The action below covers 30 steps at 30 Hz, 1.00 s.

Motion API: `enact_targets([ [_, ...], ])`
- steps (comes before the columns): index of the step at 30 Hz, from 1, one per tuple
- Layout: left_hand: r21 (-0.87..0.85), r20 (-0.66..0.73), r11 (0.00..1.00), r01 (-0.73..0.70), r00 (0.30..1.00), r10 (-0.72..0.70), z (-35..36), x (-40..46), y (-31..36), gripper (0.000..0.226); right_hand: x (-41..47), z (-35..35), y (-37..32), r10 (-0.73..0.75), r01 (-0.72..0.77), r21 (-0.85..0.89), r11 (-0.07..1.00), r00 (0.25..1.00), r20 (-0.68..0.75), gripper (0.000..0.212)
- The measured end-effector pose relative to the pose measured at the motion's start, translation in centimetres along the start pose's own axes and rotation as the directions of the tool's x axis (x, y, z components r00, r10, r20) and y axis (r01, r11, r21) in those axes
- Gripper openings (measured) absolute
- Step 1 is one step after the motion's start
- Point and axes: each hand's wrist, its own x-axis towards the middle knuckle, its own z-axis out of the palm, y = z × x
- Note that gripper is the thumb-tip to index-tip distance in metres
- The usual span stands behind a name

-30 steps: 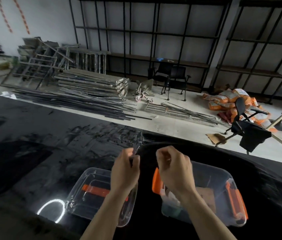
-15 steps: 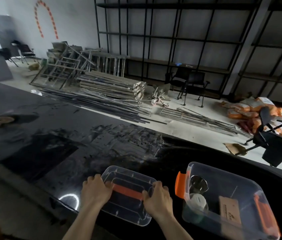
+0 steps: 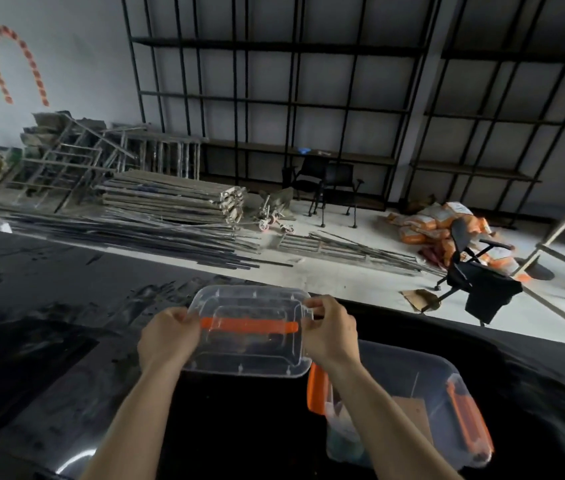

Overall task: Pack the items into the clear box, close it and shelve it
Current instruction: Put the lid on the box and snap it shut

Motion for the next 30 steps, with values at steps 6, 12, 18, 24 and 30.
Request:
enact_targets([
  [6,-0.189,0.076,0.969,-0.157,0.982,0.173,4.2,-3.0,7.9,0.025,3.2,-8.6,4.1,0.162,-0.141,0.110,0.984,0.964,-0.209,0.031],
  [12,-0.235,0.241,0.948,-0.215,0.932,0.271,9.1,-6.3,12.4,0.024,4.2,-15.6,9.2,0.271,-0.210,0.205,0.956,0.900,-0.340,0.036],
  [18,-0.312,0.328,0.932,-0.184,0.900,0.287,11.2,-9.2,14.6,0.020,3.1,-19.1,11.3,0.451,-0.292,0.386,0.875,0.783,-0.428,0.019],
  [24,-0.395,0.318,0.898,-0.195,0.888,0.332,11.8,-10.0,15.1,0.024,3.1,-20.1,12.0,0.549,-0.305,0.533,0.789,0.739,-0.390,0.029],
  [30,-0.609,0.168,0.777,-0.156,0.933,0.319,11.9,-10.2,15.4,0.015,4.2,-19.9,12.3,0.526,-0.203,0.692,0.693,0.799,-0.292,0.012],
])
